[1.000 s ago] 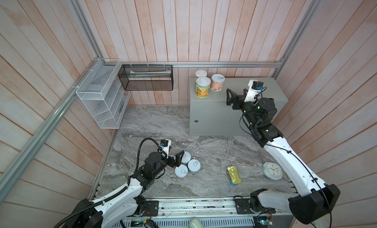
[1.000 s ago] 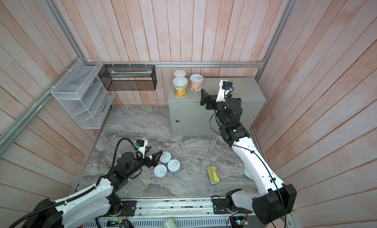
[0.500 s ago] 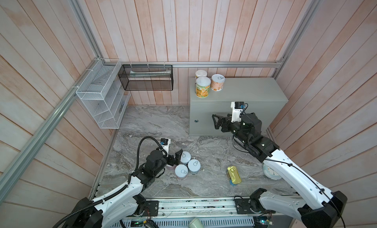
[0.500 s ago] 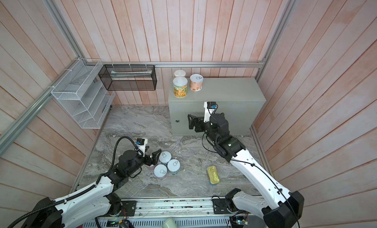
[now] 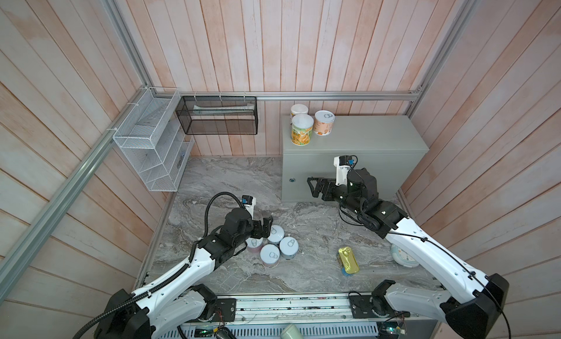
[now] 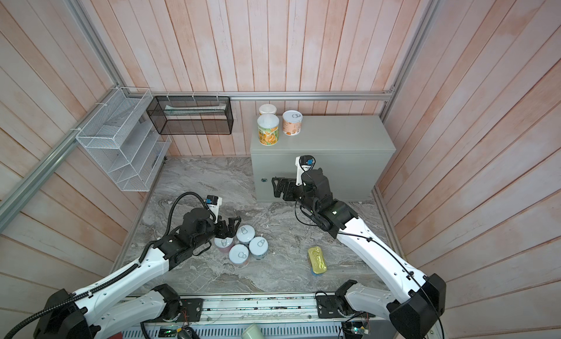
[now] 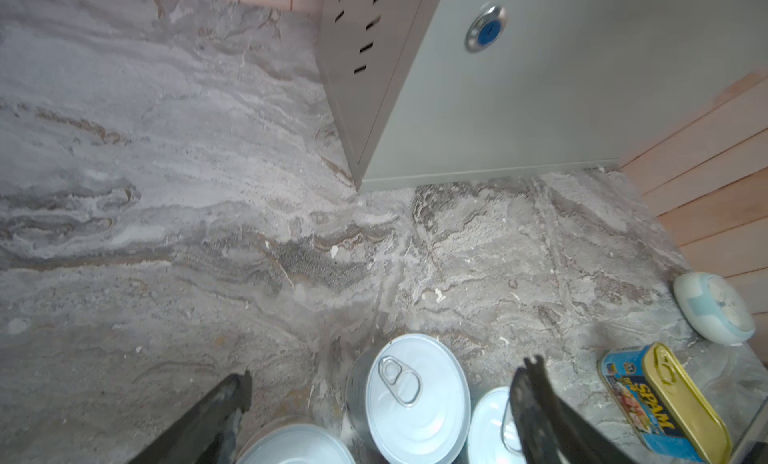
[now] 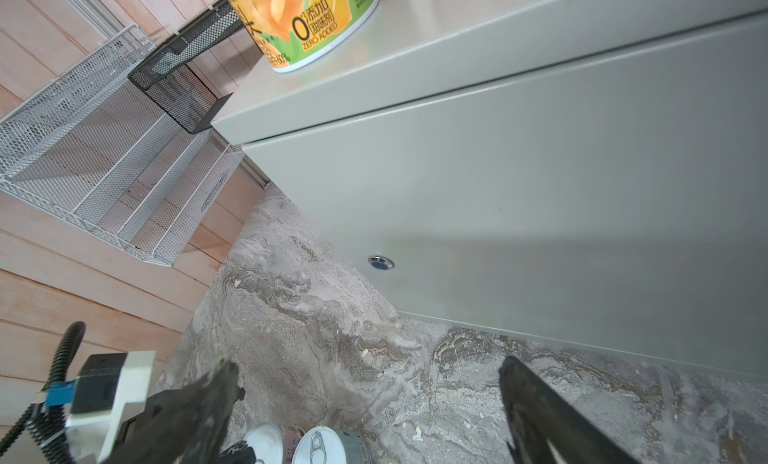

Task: Place and organize the canned foods onto the counter
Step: 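Draw right arm back down toward the cans while left gripper hovers over them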

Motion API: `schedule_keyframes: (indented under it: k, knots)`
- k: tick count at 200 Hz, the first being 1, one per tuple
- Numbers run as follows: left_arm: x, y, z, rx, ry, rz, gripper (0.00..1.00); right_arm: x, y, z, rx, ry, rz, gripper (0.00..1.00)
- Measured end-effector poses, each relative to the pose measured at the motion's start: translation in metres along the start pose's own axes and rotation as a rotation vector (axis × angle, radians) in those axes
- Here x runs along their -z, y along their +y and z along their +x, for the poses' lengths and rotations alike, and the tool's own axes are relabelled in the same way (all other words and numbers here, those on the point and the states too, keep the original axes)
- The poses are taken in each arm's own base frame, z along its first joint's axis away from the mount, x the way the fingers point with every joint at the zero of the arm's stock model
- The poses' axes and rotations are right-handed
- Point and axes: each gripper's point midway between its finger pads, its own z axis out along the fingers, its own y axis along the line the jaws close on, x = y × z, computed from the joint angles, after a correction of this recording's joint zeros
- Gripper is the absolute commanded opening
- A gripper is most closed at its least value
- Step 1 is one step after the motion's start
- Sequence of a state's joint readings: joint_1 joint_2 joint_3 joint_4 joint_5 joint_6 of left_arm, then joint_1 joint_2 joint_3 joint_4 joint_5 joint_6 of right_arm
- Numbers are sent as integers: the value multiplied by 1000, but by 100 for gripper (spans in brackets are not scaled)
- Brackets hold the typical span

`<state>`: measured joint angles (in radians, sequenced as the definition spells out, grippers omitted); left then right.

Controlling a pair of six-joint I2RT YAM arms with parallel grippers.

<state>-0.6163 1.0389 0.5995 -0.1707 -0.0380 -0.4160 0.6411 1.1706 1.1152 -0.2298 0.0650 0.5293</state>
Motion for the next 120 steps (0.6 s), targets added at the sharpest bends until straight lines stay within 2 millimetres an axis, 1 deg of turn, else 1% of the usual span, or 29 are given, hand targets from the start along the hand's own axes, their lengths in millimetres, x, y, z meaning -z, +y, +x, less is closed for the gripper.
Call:
schedule_keyframes:
  k: [18, 36, 63, 120]
  knots:
    - [-4, 6, 13, 10, 54, -25, 100, 0, 2, 0, -3, 1, -9, 98]
    - [-4, 9, 19, 16, 75, -39, 100, 0, 5, -1, -4, 2, -25, 98]
    - [-3, 13, 19, 17, 76, -59, 100, -3, 8, -1, -10, 12, -56, 98]
    - [3, 14, 13, 18, 42, -69, 100, -4, 14, -3, -32, 8, -89, 98]
